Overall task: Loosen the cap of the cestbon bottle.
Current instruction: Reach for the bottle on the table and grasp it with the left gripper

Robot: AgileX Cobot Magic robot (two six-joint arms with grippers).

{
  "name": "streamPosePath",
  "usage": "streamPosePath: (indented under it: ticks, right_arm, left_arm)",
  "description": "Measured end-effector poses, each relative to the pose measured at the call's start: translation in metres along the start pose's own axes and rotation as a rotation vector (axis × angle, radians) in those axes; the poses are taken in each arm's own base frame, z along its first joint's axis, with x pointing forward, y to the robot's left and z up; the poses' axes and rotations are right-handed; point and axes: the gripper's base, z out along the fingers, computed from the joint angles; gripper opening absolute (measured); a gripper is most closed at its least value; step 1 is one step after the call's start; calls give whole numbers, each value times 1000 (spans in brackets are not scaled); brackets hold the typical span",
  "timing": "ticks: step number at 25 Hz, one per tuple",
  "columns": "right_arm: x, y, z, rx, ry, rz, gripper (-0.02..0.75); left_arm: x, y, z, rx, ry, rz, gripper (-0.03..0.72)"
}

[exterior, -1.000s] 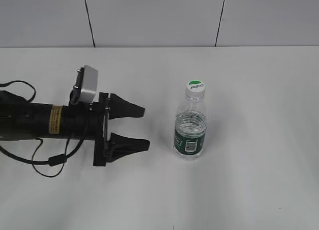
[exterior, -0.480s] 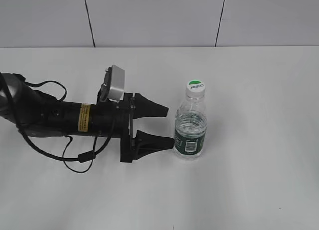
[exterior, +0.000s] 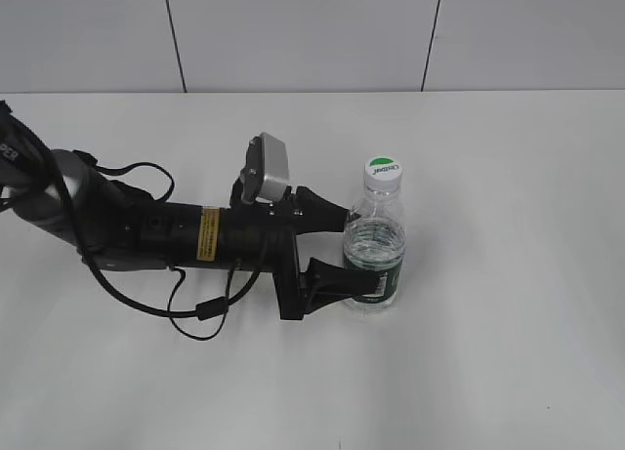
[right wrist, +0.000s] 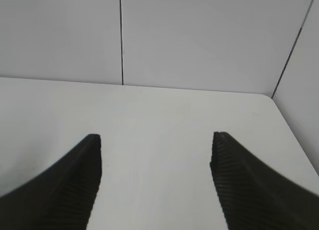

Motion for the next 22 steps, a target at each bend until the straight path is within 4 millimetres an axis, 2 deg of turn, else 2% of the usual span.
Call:
streamPosePath:
  ticks: [7, 13, 19, 22]
  right_arm:
    - [0, 0, 0, 0, 0, 10, 525]
    - [0, 0, 0, 0, 0, 17, 525]
    - [-1, 0, 2, 0, -5, 18, 525]
    - [-9, -1, 8, -2, 24, 18, 525]
  left_arm:
    - [7, 0, 15, 14, 5, -3, 589]
    - [6, 0, 17, 11, 11, 2, 578]
    - [6, 0, 17, 10, 14, 3, 461]
    - [6, 0, 17, 11, 15, 3, 424]
